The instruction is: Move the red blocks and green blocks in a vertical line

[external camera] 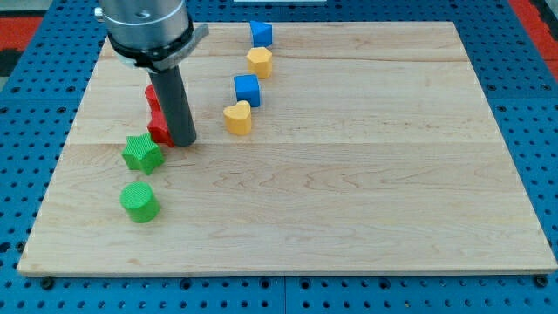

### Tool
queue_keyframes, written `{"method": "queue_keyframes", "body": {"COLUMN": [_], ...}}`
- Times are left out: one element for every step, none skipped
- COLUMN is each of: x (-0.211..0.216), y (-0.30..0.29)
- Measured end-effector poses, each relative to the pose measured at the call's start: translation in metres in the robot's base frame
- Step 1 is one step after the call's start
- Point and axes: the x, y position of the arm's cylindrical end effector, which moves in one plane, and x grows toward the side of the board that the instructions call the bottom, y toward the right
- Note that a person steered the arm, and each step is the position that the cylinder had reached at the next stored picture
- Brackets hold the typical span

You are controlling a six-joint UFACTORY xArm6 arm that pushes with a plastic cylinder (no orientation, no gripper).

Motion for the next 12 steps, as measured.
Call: {"method": "queue_keyframes", "body": {"x": [-0.011, -0.021, -0.042, -0.054, -0.060, -0.080, -0.081, -0.048, -0.034, -0.031, -0.030, -0.026], "y": [-0.012, 0.013, 0.004, -0.019, -0.031, -0.032, -0.015, -0.012, 0.004, -0.010, -0.011, -0.029]}}
